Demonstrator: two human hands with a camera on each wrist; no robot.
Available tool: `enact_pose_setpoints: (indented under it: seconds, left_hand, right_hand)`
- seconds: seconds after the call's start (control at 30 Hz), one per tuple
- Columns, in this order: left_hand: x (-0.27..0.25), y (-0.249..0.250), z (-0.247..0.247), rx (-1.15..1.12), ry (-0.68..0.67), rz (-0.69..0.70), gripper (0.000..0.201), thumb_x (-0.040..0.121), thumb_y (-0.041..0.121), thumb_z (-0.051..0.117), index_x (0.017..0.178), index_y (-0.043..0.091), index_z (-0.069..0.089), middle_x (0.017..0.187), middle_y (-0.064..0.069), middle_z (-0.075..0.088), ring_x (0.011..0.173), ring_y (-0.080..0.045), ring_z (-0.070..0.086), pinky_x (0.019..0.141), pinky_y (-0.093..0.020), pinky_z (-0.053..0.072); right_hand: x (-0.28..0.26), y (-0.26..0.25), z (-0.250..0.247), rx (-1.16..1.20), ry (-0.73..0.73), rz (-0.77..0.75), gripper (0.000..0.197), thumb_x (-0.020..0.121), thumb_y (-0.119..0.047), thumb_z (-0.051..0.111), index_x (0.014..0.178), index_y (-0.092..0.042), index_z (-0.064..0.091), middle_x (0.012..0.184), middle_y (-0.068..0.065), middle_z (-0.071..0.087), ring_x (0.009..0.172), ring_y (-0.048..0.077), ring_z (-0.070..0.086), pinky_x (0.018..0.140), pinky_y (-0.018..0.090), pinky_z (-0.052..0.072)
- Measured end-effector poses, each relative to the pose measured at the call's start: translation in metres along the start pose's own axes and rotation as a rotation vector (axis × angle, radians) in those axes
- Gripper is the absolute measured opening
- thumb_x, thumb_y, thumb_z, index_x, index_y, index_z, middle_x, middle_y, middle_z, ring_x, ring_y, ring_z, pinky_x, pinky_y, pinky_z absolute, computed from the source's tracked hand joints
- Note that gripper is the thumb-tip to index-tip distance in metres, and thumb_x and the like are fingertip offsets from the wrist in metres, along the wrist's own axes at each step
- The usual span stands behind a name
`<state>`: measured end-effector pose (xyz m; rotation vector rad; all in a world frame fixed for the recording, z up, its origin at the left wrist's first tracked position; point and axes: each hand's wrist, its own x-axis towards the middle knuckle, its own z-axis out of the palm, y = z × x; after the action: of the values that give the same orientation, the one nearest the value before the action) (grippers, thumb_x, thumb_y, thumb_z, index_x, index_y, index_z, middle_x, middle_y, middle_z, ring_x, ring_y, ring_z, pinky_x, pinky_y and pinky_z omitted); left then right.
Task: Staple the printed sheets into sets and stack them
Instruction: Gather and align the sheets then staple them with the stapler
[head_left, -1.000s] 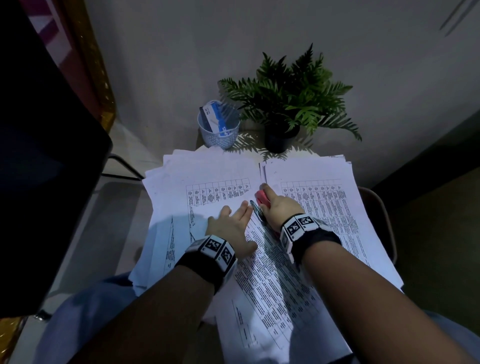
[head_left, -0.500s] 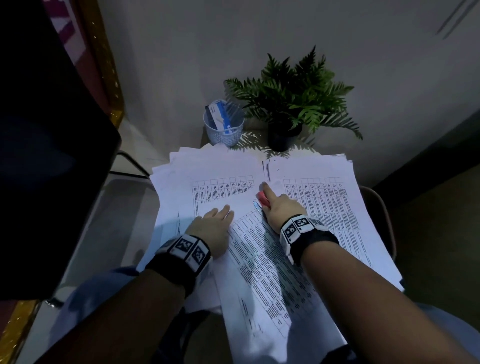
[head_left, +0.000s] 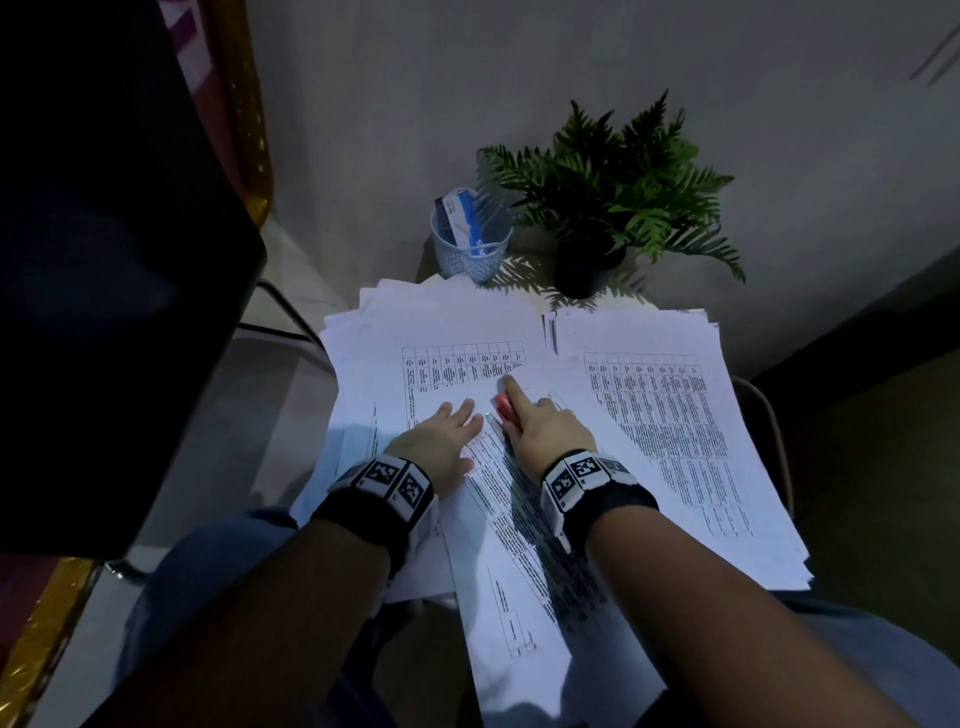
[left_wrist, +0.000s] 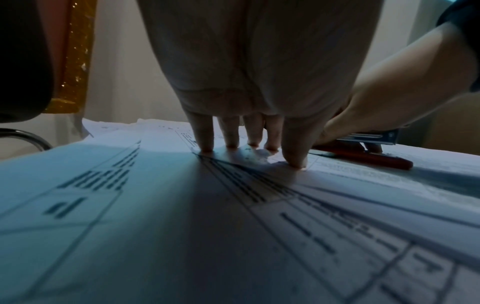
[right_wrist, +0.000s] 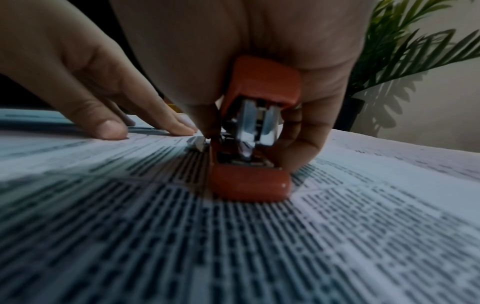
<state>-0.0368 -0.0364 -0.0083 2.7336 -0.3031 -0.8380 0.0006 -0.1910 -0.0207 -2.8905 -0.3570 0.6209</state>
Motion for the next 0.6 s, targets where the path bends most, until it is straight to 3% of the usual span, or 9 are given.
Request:
enact_pose_setpoints:
  seconds: [0.6]
  left_hand:
    - [0.003, -0.0004, -0.0032, 0.003, -0.055, 0.0, 0.062, 0.1, 0.022, 0.042, 0.151, 0.019, 0.008, 0.159, 0.0, -0.007, 0.147, -0.023, -0.003, 0.118, -0.038, 0.014]
  right_hand:
    - [0.0053, -0.0049, 0.0014, 0.032, 0.029, 0.003, 0.053, 0.098, -0.042, 0.032, 0.147, -0.037, 0.011, 0.113, 0.018, 0.054, 0.096, 0.037, 0.058, 0.067, 0.035, 0.039]
